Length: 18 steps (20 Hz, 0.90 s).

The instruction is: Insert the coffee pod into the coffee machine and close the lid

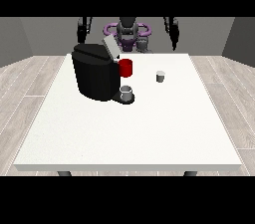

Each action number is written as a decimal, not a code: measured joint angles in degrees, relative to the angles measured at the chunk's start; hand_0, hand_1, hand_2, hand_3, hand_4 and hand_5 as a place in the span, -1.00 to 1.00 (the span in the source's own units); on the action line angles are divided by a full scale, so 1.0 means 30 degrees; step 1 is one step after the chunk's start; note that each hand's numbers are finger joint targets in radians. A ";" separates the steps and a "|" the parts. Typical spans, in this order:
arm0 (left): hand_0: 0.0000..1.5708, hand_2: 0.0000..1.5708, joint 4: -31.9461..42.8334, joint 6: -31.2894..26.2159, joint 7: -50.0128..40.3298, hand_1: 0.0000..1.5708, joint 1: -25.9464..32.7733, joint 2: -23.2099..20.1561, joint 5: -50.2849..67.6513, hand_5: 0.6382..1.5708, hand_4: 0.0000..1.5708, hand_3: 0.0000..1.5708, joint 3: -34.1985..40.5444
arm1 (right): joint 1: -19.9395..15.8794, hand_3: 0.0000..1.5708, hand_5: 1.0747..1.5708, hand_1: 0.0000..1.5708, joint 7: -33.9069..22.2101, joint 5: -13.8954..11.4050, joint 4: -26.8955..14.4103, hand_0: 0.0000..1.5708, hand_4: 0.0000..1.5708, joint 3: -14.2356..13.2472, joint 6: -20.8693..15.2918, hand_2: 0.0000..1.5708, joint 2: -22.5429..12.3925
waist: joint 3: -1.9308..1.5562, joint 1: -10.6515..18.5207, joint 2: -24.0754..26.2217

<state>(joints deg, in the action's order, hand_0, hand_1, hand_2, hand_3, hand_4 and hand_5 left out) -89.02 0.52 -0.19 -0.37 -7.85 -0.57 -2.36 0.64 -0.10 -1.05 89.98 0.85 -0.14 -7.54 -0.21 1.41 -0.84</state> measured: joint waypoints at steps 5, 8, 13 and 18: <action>-1.00 -1.00 -0.0080 -0.0708 0.0648 -1.00 -0.0222 -0.0981 -0.1403 1.00 -1.00 -1.00 -0.0611 | -0.0472 -1.00 1.00 -1.00 -0.0215 0.0288 -0.0386 -1.00 -1.00 -0.0130 -0.0040 -1.00 0.0456 | 0.0046 -0.0341 0.0237; -1.00 -1.00 0.0145 -0.1542 0.0867 -1.00 -0.0903 -0.2624 -0.2411 1.00 -1.00 -1.00 -0.0612 | -0.0518 -1.00 1.00 -1.00 0.0263 -0.0454 -0.0368 -1.00 -1.00 -0.0135 -0.0893 -1.00 0.0658 | 0.0056 -0.1024 -0.0010; -1.00 -1.00 0.1805 -0.2280 0.0394 -1.00 -0.3315 -0.4441 -0.3538 1.00 -1.00 -1.00 0.0065 | -0.1639 -1.00 1.00 -1.00 0.0664 -0.1820 -0.0198 -1.00 -1.00 0.0064 -0.2058 -1.00 0.0778 | 0.0065 -0.2352 -0.1528; -1.00 -1.00 0.4188 -0.3180 0.0411 -1.00 -0.5225 -0.5766 -0.4521 1.00 -1.00 -1.00 0.0502 | -0.2470 -1.00 1.00 -1.00 0.0363 -0.2654 0.0130 -1.00 -1.00 0.0614 -0.2629 -1.00 0.1155 | 0.0072 -0.3166 -0.2448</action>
<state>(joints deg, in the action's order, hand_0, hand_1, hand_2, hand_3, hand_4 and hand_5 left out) -76.45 -9.02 1.04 -16.04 -25.15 -14.13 -0.85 -6.77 0.99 -9.01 90.36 2.69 -8.03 -4.07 0.01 -8.08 -8.18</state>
